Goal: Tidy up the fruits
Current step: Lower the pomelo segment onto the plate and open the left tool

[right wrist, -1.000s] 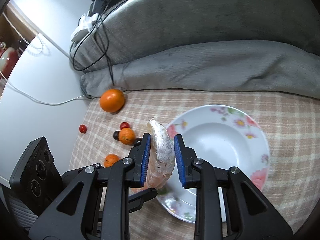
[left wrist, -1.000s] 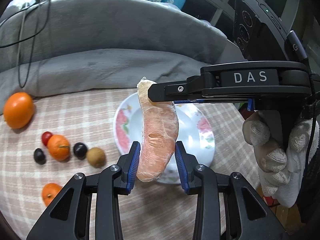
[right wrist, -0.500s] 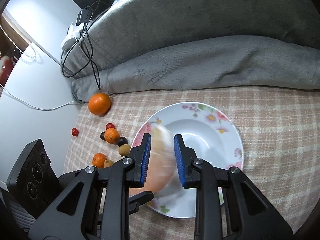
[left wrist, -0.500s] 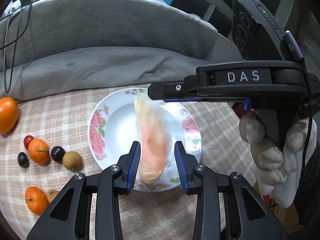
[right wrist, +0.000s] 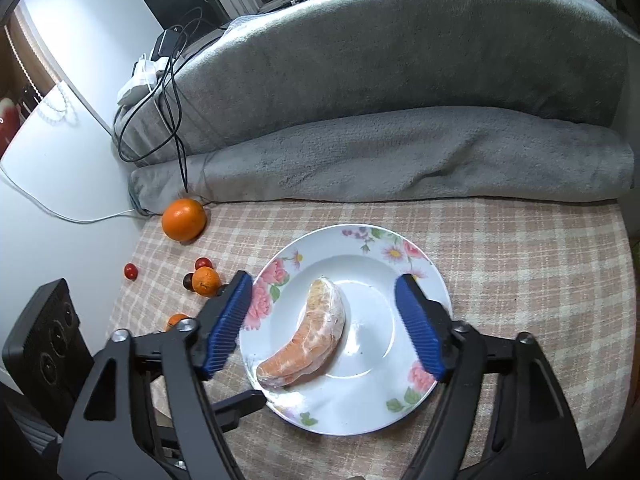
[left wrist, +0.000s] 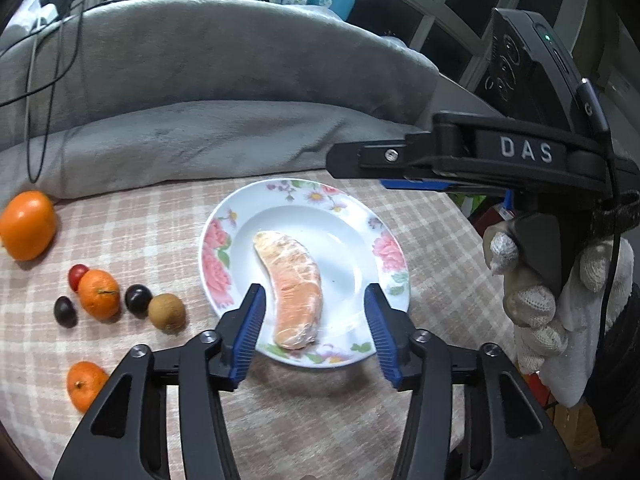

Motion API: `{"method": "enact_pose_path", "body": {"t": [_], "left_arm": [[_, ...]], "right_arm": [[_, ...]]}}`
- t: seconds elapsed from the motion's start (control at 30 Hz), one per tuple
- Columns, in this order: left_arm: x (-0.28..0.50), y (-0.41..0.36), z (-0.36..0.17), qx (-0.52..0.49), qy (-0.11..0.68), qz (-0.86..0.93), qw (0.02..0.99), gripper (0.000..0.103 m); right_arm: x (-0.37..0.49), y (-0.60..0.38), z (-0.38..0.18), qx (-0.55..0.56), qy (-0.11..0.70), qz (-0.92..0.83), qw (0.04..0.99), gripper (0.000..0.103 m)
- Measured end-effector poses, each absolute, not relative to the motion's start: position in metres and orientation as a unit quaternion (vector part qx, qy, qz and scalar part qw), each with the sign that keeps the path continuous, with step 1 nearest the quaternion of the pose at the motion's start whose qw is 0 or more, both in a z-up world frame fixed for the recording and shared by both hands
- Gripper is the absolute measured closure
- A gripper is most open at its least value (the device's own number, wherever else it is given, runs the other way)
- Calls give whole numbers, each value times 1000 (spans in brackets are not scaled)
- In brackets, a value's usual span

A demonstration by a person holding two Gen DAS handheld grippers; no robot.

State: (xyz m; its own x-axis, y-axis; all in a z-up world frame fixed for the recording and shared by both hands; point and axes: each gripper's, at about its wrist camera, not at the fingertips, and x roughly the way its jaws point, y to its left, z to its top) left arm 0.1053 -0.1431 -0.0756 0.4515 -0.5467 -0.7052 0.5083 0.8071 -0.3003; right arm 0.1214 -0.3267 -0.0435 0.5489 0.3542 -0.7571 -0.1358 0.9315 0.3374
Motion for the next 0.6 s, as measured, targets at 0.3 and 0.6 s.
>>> {"method": "enact_pose_path", "body": {"t": [0.3,0.6], "left_arm": [[99,-121,-63,-37,402,-283,870,30],[98,-91,-54,-31,388,-254,885,27]], "right_arm": [[116,-315,-36,95,441,133,882,20],[114,-298,-25,74,419,126,896,20]]}}
